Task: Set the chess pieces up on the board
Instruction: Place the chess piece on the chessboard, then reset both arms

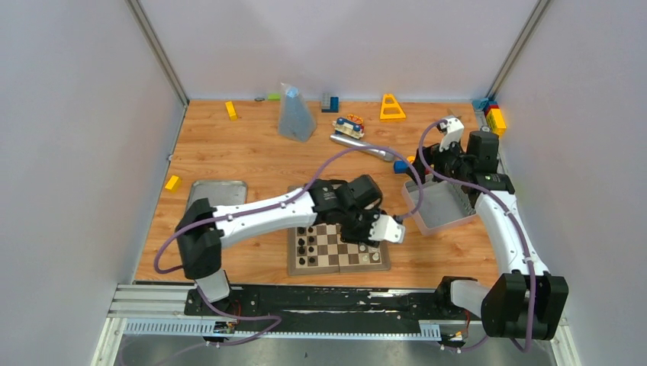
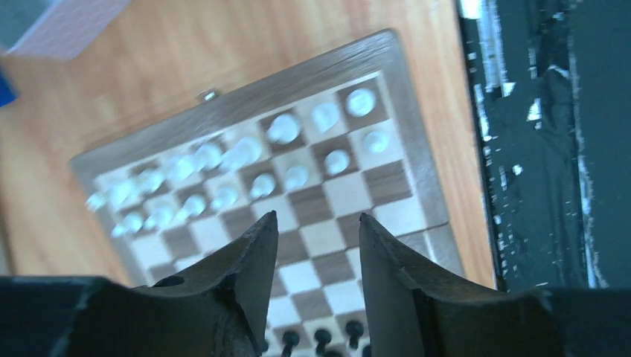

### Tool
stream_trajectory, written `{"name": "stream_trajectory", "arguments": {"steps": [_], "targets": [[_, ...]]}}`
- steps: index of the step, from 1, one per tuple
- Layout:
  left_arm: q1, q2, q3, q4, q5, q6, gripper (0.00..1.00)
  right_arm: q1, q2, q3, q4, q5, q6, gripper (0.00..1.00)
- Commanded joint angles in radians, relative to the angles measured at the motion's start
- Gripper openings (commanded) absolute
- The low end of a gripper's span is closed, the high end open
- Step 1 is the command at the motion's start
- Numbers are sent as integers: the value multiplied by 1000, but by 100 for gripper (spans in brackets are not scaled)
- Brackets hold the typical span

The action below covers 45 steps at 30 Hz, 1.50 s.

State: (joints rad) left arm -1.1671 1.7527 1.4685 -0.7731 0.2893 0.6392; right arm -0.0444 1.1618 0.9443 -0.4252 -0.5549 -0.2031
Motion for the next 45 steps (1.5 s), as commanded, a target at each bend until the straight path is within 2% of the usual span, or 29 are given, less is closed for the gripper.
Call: {"name": "stream_trajectory", "arguments": {"steps": [1,3,6,8,10,15,20,25,32,35,40,45], "targets": [[104,-186,-72,100,-93,-54,55,-16,-7,71,0,20,11,98],[165,-265,-121,157,-127,-83,65,-21,-8,88,0,30,19,100],[286,-383,-204,248,-157,-140,85,-26,-5,117,0,78,40,100],[362,-468,-241,281,-174,-173,94,-28,2,136,1,121,56,100],[439,-539,-264,292,-197,-203,99,-34,10,149,1,152,75,100],[606,-692,-316,300,-279,-262,100,-57,10,140,2,168,113,100],[734,-833,-421,339,-458,-355,100,-73,-25,92,0,173,121,100],[839,-953,-494,346,-504,-393,100,-75,-87,38,0,187,121,100],[918,-1053,-571,349,-510,-484,100,-75,-110,10,-1,246,182,100],[951,-1072,-643,411,-502,-515,100,-75,-107,-12,-2,238,164,100],[966,-1124,-740,545,-567,-525,100,-75,-126,-55,6,253,139,100],[967,-1148,-799,578,-550,-531,100,-75,-197,-88,17,193,80,100]]}}
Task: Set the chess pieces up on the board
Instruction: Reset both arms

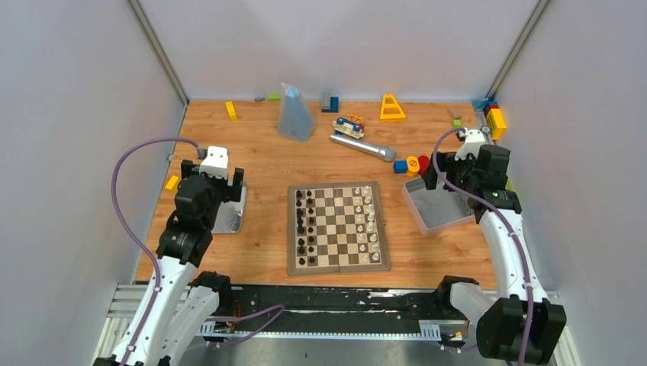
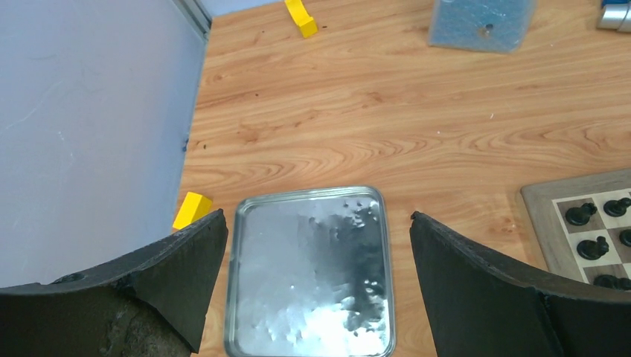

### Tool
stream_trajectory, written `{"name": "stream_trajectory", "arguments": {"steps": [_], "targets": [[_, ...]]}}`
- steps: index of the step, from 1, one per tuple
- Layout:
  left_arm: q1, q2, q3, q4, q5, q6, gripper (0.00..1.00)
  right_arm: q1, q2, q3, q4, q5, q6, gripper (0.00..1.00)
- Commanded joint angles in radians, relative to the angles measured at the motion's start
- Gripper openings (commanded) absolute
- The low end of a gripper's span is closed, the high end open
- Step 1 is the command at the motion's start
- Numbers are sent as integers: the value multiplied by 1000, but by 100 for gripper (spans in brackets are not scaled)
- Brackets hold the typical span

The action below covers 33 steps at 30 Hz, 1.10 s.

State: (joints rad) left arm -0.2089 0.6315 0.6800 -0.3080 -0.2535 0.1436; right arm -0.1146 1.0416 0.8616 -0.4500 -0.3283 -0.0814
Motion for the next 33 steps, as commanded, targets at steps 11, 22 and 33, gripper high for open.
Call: {"name": "stream_trajectory", "arguments": {"steps": [11,22,33], "targets": [[49,-37,-46,75,67,-10,100,-5,-196,-35,57,8,-65,100],[72,-56,-51,55,130,10,100,-3,-236,-44,57,-4,-78,100],[81,-79,-55,53,136,12,100,-3,-237,-57,59,-25,-86,100]]}}
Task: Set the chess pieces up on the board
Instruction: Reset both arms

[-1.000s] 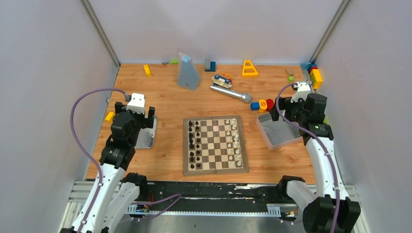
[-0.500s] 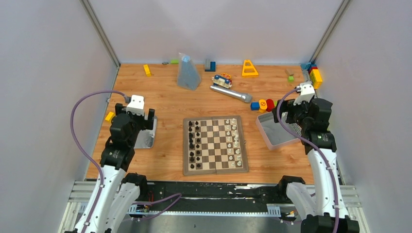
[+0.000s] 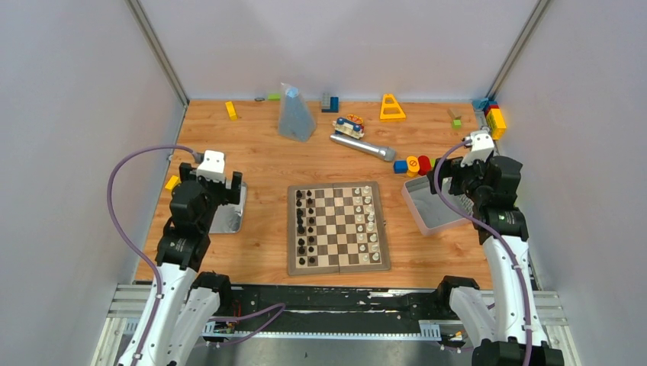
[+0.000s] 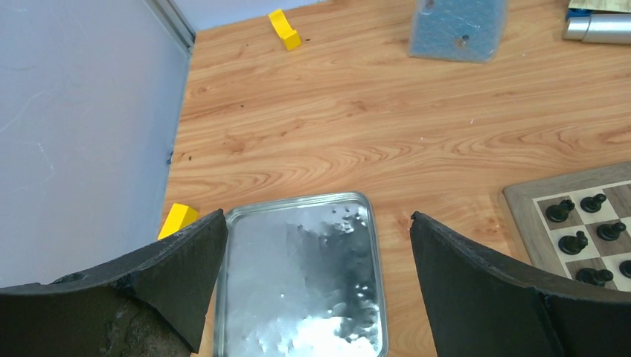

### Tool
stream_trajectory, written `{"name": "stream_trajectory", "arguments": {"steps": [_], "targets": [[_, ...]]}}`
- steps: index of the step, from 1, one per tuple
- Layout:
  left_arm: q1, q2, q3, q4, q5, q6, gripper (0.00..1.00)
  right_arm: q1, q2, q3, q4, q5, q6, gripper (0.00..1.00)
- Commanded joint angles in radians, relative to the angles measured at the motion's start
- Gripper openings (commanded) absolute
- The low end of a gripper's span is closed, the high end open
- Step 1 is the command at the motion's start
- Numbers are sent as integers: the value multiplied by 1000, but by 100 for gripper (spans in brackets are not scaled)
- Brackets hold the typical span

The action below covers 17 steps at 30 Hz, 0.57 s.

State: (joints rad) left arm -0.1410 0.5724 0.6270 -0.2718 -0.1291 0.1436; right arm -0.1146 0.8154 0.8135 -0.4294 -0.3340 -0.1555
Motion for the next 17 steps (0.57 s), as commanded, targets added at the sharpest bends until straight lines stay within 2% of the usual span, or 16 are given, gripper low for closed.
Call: {"name": "stream_trajectory", "arguments": {"steps": [1,17], "targets": [[14,-23,-4,17,16,13,100,-3,-12,-11,38,-27,-13,100],[15,-26,-7,13,41,12,100,-4,-12,-13,37,-45,-16,100]]}}
